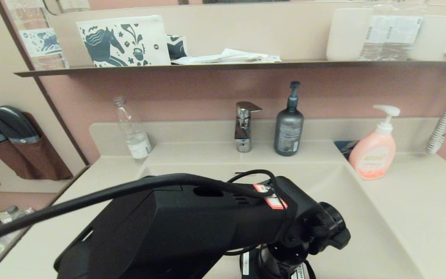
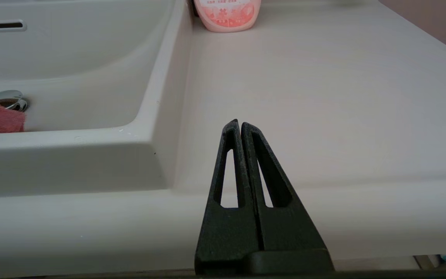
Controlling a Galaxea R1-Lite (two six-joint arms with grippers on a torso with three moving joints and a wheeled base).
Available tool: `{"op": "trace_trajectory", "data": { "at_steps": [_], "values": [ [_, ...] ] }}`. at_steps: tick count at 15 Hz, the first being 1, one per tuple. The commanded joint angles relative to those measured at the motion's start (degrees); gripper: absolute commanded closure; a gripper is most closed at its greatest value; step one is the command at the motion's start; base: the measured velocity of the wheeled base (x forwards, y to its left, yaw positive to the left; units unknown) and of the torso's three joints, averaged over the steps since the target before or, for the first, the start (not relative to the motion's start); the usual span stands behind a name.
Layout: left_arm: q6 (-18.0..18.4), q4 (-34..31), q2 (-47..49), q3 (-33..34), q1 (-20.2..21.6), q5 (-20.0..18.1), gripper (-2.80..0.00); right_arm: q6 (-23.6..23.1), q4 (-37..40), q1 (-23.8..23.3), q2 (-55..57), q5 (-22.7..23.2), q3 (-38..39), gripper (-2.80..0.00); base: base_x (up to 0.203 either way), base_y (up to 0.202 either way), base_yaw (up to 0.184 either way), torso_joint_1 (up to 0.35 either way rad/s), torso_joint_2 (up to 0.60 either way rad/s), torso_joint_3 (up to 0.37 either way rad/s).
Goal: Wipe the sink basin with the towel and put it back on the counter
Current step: Wipe the sink
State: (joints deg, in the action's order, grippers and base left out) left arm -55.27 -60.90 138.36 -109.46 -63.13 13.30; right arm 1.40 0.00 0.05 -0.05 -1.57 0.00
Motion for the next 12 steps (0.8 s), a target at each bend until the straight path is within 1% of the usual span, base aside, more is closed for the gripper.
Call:
{"op": "trace_trajectory", "data": {
  "at_steps": [1,3,5,8,12],
  "values": [
    [0.05,-0.68,0.54,2.70,2.34,-0.03,0.00,0.00,0.00,0.04,0.05,-0.01,0.00,0.00,0.000,0.000,0.000,0.000,0.00,0.000],
    [1.80,-0.17,0.78,5.07,5.13,-0.03,0.00,0.00,0.00,0.04,0.05,-0.01,0.00,0.00,0.000,0.000,0.000,0.000,0.00,0.000],
    [3.57,0.68,0.64,7.28,6.91,0.01,0.00,0.00,0.00,0.04,0.05,-0.01,0.00,0.00,0.000,0.000,0.000,0.000,0.00,0.000],
    [8.19,0.80,0.51,10.21,9.25,0.14,0.00,0.00,0.00,0.04,0.05,-0.01,0.00,0.00,0.000,0.000,0.000,0.000,0.00,0.000],
    [10.44,0.69,0.73,10.28,10.30,0.28,0.00,0.00,0.00,0.04,0.05,-0.01,0.00,0.00,0.000,0.000,0.000,0.000,0.00,0.000]
  ]
}}
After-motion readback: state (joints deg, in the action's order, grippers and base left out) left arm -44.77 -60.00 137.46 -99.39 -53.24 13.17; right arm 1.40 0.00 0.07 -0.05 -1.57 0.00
